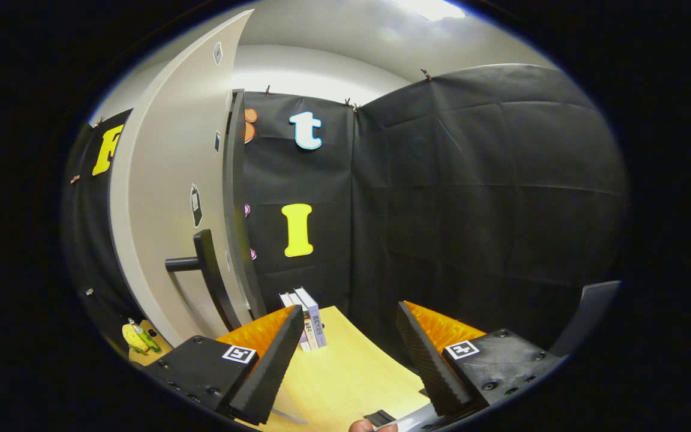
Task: Open the shoe cabinet door, grab the shoes and put them into the shoe cabinet, then close the shoe cabinet door.
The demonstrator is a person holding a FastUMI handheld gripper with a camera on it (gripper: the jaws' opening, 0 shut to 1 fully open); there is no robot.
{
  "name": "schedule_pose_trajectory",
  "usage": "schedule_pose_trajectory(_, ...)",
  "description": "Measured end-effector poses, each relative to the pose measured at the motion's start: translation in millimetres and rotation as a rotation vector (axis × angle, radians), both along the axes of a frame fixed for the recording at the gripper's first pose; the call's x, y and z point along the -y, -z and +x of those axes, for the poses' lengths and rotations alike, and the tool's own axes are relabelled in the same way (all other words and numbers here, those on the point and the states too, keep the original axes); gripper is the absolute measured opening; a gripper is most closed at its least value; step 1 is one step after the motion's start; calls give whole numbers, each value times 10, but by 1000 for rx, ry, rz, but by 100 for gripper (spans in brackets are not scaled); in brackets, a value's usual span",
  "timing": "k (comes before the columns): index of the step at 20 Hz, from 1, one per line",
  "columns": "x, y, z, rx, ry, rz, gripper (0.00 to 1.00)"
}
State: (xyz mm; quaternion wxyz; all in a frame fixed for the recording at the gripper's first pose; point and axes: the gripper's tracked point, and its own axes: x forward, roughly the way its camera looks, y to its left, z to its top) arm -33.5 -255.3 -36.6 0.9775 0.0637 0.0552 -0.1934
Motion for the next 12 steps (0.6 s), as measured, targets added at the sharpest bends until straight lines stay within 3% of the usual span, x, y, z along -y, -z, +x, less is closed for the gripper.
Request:
schedule_pose_trajectory(7,-110,40,37,-2,-21,32,98)
schedule_pose_trajectory(12,-551,47,36,2,-80,71,97)
